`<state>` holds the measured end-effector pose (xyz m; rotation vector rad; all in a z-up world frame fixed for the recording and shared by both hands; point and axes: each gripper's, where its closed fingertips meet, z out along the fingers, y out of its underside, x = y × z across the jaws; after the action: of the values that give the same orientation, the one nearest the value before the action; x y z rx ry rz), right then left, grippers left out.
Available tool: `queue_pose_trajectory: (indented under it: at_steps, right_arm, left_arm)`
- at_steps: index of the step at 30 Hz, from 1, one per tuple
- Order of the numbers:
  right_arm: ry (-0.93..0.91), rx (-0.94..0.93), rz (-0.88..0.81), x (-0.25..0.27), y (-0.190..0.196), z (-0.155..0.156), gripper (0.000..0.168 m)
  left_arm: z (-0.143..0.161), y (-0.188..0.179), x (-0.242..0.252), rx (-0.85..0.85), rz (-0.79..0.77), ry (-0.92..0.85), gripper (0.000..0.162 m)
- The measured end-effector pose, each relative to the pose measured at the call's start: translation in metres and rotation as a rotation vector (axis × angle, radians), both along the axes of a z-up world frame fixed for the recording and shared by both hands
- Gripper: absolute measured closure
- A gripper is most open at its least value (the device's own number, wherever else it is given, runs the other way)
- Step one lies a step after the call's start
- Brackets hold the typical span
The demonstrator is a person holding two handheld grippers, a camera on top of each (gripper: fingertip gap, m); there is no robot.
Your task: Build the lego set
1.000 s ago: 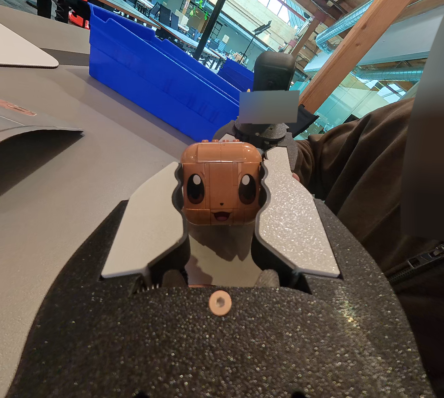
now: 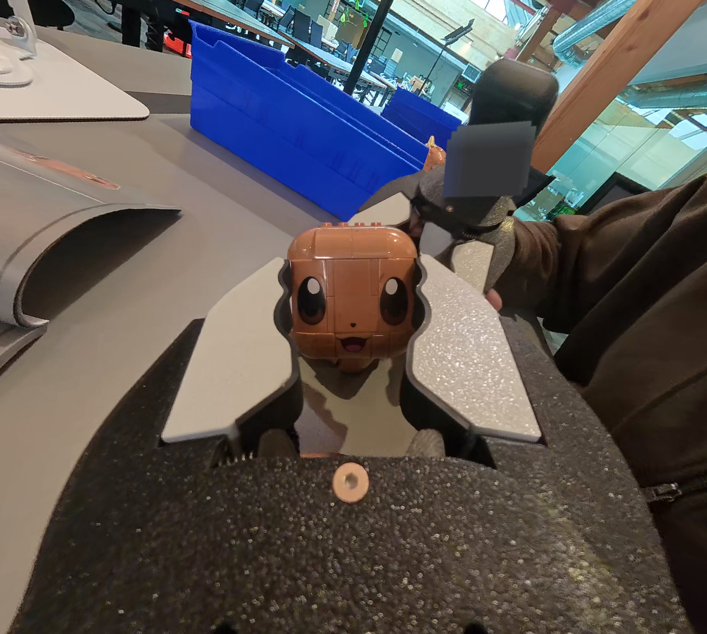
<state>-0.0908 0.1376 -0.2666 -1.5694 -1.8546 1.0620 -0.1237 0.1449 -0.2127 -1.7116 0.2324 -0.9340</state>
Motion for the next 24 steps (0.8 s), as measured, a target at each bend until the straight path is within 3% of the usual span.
queue_pose_trajectory:
  at_steps: [6, 13, 17, 24]
  right_arm:
    - [-0.049, 0.107, 0.043, 0.025, 0.008, -0.011, 0.086]
    - [-0.086, 0.172, 0.160, 0.032, -0.019, -0.018, 0.096]
    - [-0.079, 0.187, 0.270, 0.036, -0.042, -0.019, 0.102]
    - [0.013, 0.356, 0.219, 0.025, -0.017, -0.005, 0.100]
  left_arm:
    - [-0.004, -0.002, 0.003, -0.011, -0.027, 0.032, 0.101]
    - [-0.013, -0.004, -0.001, -0.016, -0.028, 0.158, 0.102]
    - [-0.008, -0.001, -0.011, -0.026, 0.002, 0.087, 0.101]
    - [0.000, 0.002, -0.023, -0.055, 0.027, -0.063, 0.101]
